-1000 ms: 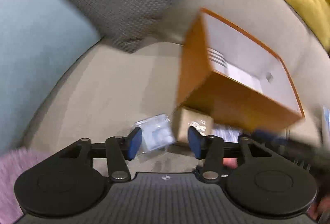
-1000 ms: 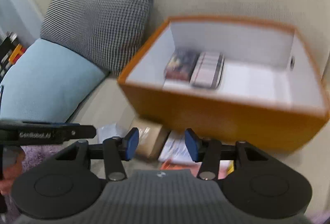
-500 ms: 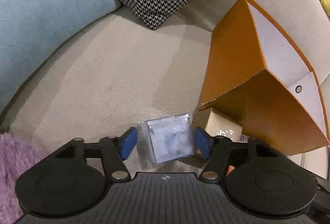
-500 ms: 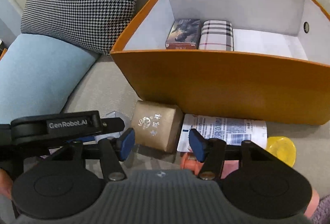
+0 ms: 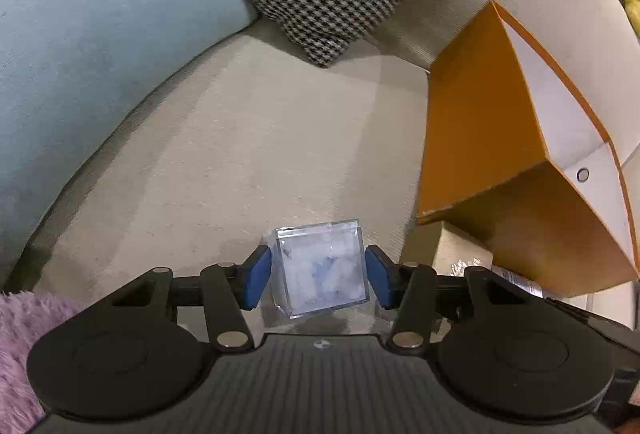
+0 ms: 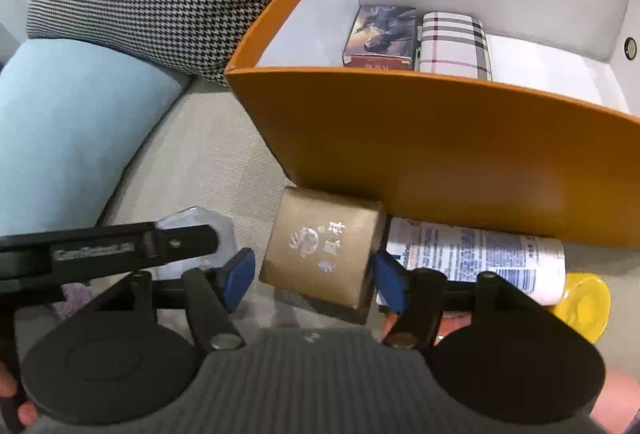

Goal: Organize rigid objects
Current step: 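Grasp the clear cube box with the left tool while the right tool grasps the gold box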

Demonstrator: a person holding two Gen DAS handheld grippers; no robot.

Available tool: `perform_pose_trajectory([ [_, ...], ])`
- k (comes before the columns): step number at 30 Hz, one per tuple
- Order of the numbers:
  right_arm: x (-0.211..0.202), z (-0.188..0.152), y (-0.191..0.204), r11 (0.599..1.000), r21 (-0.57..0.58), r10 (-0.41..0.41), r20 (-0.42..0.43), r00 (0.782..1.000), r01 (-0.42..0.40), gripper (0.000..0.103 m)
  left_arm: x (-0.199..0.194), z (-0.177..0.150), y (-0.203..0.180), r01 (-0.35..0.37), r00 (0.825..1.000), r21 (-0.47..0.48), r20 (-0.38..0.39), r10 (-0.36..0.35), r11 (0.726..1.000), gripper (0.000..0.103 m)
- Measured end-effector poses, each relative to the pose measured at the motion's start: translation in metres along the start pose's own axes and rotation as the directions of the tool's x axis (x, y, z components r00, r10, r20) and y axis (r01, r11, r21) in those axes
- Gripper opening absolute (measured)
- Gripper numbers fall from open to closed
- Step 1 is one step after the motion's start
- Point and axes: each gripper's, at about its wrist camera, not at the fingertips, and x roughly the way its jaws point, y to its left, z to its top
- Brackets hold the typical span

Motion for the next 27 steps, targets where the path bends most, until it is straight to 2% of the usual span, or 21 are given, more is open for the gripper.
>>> perform_pose_trajectory([
  [7, 0.014, 0.007, 0.006, 0.998, 0.010, -0.066, -0.043, 0.997, 0.067, 0.069, 0.001, -0.001, 0.011, 0.032, 0.999, -0.028, -0.001, -0.032, 0.999, 0.059],
  [9, 0.018, 0.008, 0.007, 0.997, 0.003, -0.083, -0.047, 0.995, 0.083, 0.068, 0.002, -0.001, 0.011, 0.030, 0.999, -0.030, -0.012, -0.031, 0.999, 0.063],
  [11, 0.017, 0.008, 0.007, 0.996, 0.002, -0.089, -0.043, 0.995, 0.089, 0.067, 0.003, -0.002, 0.010, 0.027, 1.000, -0.028, -0.014, -0.027, 0.999, 0.062],
  [19, 0.001, -0.001, -0.002, 1.000, 0.005, -0.025, -0.030, 0.999, 0.025, 0.066, 0.003, -0.005, 0.012, 0.037, 0.999, -0.021, -0.004, -0.037, 0.999, 0.060],
  [27, -0.035, -0.005, 0.001, 0.999, -0.035, 0.015, 0.011, 1.000, -0.015, 0.066, -0.021, -0.007, 0.002, 0.071, 0.997, 0.008, 0.022, -0.071, 0.997, 0.059],
])
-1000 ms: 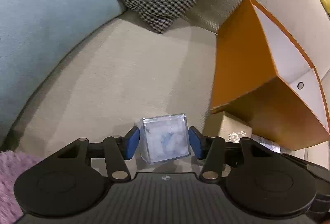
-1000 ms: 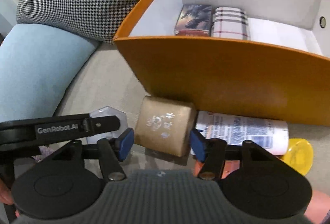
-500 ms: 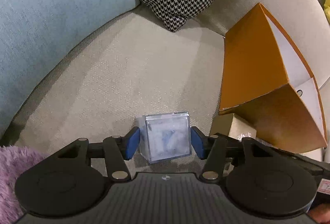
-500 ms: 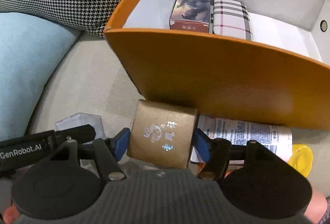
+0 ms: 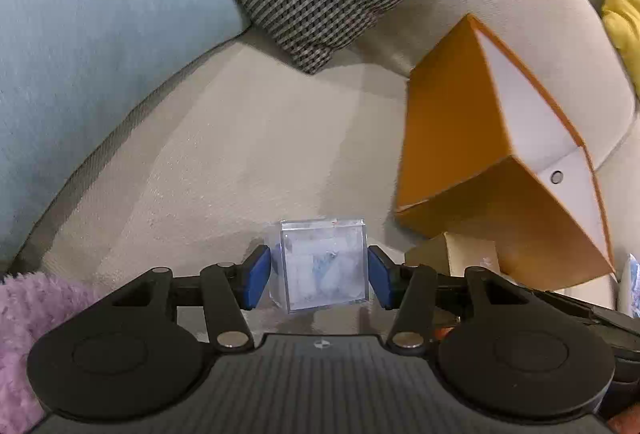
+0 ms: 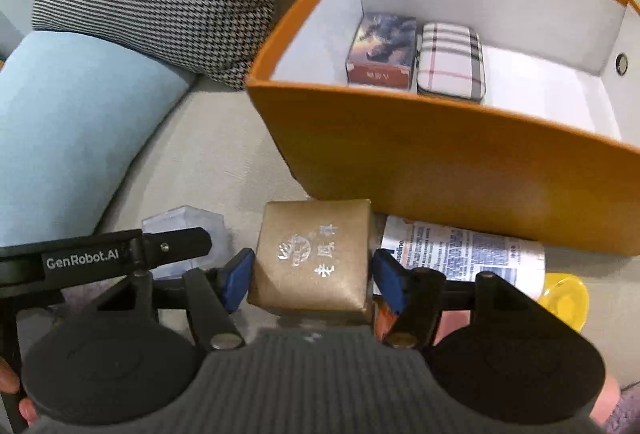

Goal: Organize rigid objects
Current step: 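Grasp the clear cube box with the left tool while the right tool grasps the gold box, then carry the clear cube and gold box with both tools into the orange box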

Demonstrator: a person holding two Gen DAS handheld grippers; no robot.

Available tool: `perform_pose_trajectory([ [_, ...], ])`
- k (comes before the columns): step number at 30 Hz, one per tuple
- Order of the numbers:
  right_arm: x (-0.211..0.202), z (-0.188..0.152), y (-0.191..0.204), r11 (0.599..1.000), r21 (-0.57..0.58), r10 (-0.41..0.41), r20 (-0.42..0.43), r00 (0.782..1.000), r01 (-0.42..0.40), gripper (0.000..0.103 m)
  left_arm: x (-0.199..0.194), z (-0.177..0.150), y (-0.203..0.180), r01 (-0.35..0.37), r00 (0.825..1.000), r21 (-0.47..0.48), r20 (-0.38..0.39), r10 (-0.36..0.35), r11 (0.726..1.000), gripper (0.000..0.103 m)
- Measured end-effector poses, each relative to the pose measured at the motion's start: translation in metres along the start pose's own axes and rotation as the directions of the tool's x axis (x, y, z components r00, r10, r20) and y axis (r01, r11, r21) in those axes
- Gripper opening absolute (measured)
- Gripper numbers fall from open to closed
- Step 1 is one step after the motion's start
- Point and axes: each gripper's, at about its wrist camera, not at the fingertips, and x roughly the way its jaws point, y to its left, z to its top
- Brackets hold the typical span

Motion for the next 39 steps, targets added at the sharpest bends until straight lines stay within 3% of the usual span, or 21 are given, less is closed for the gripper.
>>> perform_pose_trajectory([
  [9, -0.063, 0.002, -0.005, 0.998, -0.035, 0.058, 0.111, 0.992, -0.055, 0.065, -0.048, 0.006, -0.034, 0.070, 0.995, 0.072, 0.067, -0.075, 0.995, 0.059],
  [17, -0.125, 0.030, -0.025, 0.996, -0.053, 0.086, 0.245, 0.966, -0.075, 0.065, -0.081, 0.037, -0.097, 0.128, 0.980, 0.247, 0.118, -0.161, 0.960, 0.059],
  [22, -0.144, 0.059, -0.049, 0.998, -0.018, 0.068, 0.299, 0.952, -0.066, 0.065, -0.082, 0.068, -0.138, 0.183, 0.972, 0.336, 0.079, -0.221, 0.924, 0.059],
  [26, -0.145, 0.079, -0.072, 0.998, 0.028, 0.043, 0.301, 0.953, -0.054, 0.065, -0.059, 0.095, -0.168, 0.208, 0.974, 0.378, 0.008, -0.227, 0.902, 0.059],
  [33, -0.108, 0.100, -0.129, 0.990, 0.143, -0.016, 0.240, 0.971, -0.019, 0.065, -0.001, 0.108, -0.212, 0.154, 0.987, 0.480, -0.123, -0.107, 0.864, 0.059],
  [39, -0.075, 0.102, -0.165, 0.986, 0.165, -0.018, 0.160, 0.987, -0.009, 0.065, 0.062, 0.099, -0.231, 0.064, 0.971, 0.558, -0.228, 0.078, 0.827, 0.059],
])
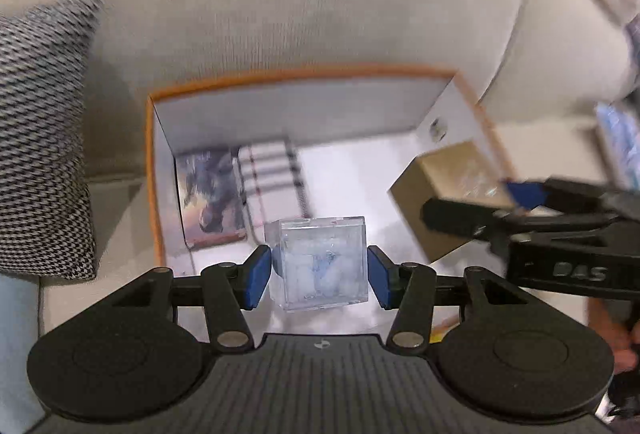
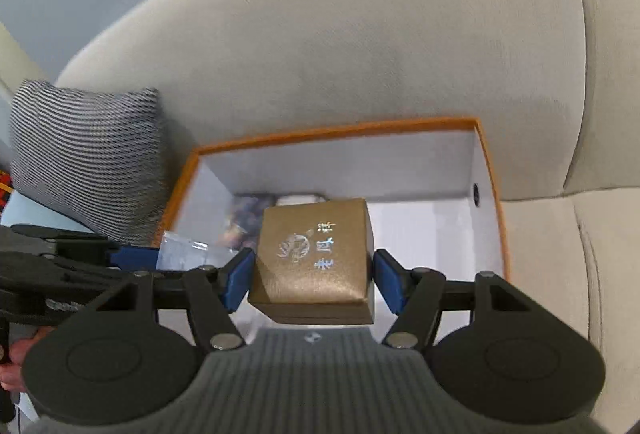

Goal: Organize rigid objects
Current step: 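Carry the clear cube and gold box with both tools into the orange box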

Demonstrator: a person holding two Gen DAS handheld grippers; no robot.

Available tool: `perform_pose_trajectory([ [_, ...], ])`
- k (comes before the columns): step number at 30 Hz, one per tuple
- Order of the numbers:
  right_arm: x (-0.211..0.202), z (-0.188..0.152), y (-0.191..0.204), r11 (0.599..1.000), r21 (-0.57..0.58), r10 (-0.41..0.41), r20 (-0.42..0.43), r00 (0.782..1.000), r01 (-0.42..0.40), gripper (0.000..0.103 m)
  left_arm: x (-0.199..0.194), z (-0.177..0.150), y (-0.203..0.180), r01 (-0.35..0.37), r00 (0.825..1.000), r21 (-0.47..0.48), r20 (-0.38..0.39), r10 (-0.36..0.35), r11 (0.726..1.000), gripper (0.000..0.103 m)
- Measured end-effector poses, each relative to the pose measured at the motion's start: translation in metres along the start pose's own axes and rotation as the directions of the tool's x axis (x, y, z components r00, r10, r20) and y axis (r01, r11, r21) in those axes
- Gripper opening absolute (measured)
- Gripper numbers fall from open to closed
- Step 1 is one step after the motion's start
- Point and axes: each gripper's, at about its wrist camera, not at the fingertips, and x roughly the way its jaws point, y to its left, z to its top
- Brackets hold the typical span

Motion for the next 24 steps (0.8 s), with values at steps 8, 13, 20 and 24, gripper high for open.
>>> perform_pose_trajectory([
  [8, 0.034, 0.002, -0.010, 1.000, -0.008, 0.026, -0.057, 0.998, -0.026, 0.065, 0.060, 0.004, -0.005, -0.148, 0.972, 0.055, -0.177, 0.155, 0.987, 0.058],
  [13, 0.049, 0.002, -0.009, 0.999, -0.021, 0.026, -0.072, 0.997, -0.027, 0.065, 0.075, 0.006, 0.000, -0.182, 0.960, 0.041, -0.208, 0.186, 0.982, 0.059],
  [20, 0.055, -0.002, -0.010, 0.999, -0.018, 0.035, -0.098, 0.995, -0.036, 0.065, 0.085, 0.000, 0.004, -0.197, 0.954, 0.061, -0.217, 0.206, 0.978, 0.064],
  [24, 0.052, -0.002, -0.011, 0.999, -0.016, 0.034, -0.111, 0.993, -0.036, 0.065, 0.078, -0.001, 0.006, -0.180, 0.958, 0.075, -0.213, 0.193, 0.981, 0.063],
])
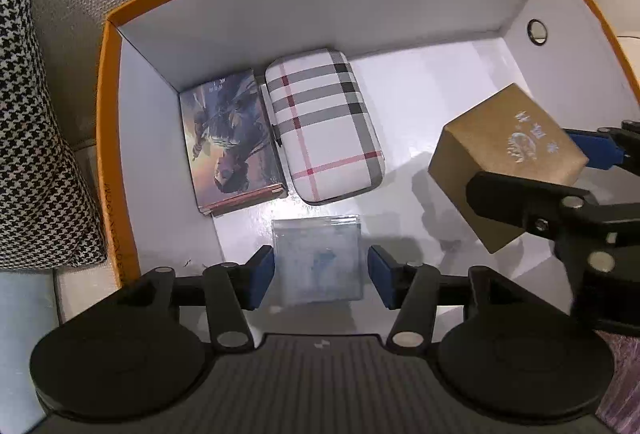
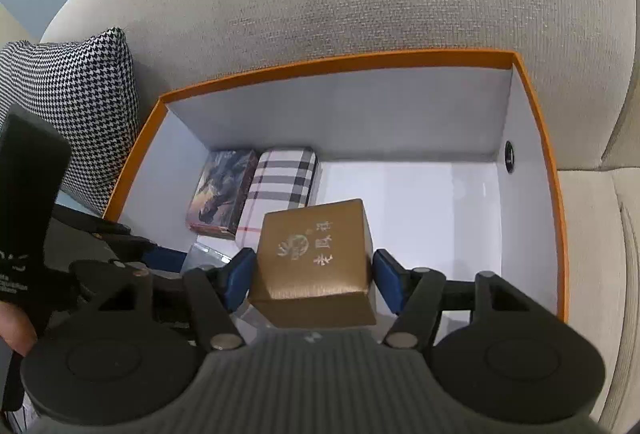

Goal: Organize rigid objects
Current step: 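Carry the clear cube and gold box with both tools into the orange box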

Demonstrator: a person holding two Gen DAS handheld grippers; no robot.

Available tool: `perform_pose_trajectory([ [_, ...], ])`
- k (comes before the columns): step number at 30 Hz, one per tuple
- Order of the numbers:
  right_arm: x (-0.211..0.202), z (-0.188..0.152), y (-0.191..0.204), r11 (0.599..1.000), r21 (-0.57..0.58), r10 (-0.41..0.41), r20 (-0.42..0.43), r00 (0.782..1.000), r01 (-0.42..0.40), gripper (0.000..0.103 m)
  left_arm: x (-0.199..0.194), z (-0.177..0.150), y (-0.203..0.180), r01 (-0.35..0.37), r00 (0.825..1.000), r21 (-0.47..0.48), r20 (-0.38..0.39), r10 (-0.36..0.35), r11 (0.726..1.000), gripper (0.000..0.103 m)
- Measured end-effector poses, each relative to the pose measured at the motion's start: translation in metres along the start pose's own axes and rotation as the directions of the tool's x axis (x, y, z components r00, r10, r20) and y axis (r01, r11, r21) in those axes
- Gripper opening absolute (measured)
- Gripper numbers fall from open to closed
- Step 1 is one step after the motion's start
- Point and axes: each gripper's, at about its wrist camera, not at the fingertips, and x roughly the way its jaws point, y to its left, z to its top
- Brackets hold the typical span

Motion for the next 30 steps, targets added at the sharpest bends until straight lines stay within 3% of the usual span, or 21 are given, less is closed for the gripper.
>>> perform_pose_trajectory([
  [4, 0.001, -0.001, 0.000, 1.000, 0.014, -0.003, -0.007, 1.000, 0.003, 0.065, -0.020, -0.006, 0.004, 0.049, 0.998, 0.014, 0.038, -0.049, 0.999, 0.065],
  [6, 0.003, -0.001, -0.002, 0.999, 0.039, 0.000, -0.018, 1.000, 0.001, 0.065, -0.041, -0.013, 0.005, 0.032, 0.995, 0.037, 0.096, -0.035, 0.999, 0.070],
  [9, 0.007, -0.001, -0.003, 0.995, 0.091, 0.032, -0.047, 0.998, -0.028, 0.065, -0.076, -0.027, 0.013, 0.032, 0.972, 0.070, 0.231, -0.047, 0.997, 0.070],
  [12, 0.012, -0.002, 0.007, 0.996, 0.084, 0.038, -0.063, 0.997, -0.033, 0.065, -0.095, -0.035, 0.032, 0.045, 0.955, 0.015, 0.294, -0.047, 0.999, 0.067],
  [17, 0.026, -0.006, 0.025, 0.992, 0.123, 0.037, -0.094, 0.995, -0.025, 0.065, -0.099, -0.043, 0.065, 0.075, 0.946, -0.086, 0.320, -0.044, 0.993, 0.042],
  [25, 0.048, -0.008, 0.039, 0.981, 0.191, 0.050, -0.122, 0.991, -0.026, 0.065, -0.089, -0.057, 0.084, 0.161, 0.938, -0.116, 0.327, -0.115, 0.980, 0.023],
  [30, 0.056, -0.006, 0.043, 0.979, 0.203, 0.055, -0.123, 0.991, -0.029, 0.065, -0.092, -0.060, 0.092, 0.193, 0.928, -0.122, 0.344, -0.141, 0.974, 0.017],
])
